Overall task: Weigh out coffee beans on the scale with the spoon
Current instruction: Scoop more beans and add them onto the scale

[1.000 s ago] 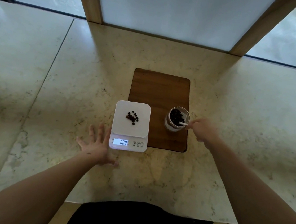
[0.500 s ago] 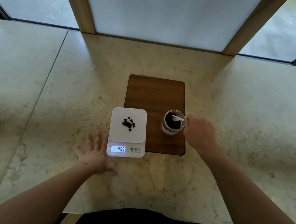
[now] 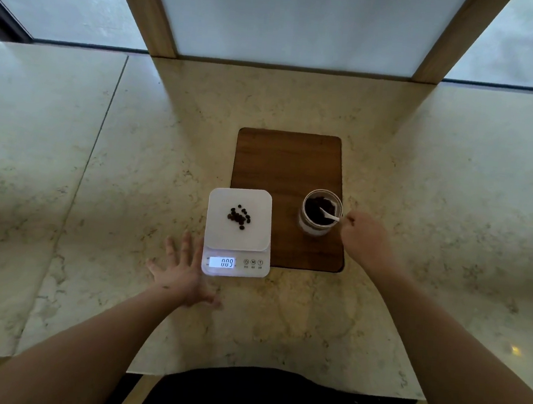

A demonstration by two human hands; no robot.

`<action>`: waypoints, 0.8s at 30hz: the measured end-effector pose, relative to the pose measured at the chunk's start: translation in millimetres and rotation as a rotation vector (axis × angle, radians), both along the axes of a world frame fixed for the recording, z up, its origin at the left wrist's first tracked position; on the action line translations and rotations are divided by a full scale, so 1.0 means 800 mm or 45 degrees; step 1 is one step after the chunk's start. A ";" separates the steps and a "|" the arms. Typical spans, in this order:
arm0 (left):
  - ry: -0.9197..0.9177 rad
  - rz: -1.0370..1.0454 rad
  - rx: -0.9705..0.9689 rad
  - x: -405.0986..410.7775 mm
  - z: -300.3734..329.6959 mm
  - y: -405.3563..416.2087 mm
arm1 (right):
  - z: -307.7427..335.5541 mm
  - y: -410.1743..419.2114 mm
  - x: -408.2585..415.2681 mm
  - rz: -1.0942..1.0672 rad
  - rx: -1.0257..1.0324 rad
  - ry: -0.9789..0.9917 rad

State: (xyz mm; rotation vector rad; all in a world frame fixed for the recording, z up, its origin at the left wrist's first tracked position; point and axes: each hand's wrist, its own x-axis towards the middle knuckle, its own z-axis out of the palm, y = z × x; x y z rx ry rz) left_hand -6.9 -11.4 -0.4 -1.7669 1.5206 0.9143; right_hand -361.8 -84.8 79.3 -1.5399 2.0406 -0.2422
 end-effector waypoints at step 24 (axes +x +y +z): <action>0.202 0.190 -0.345 0.000 0.007 -0.001 | 0.010 0.012 0.022 -0.284 0.106 -0.385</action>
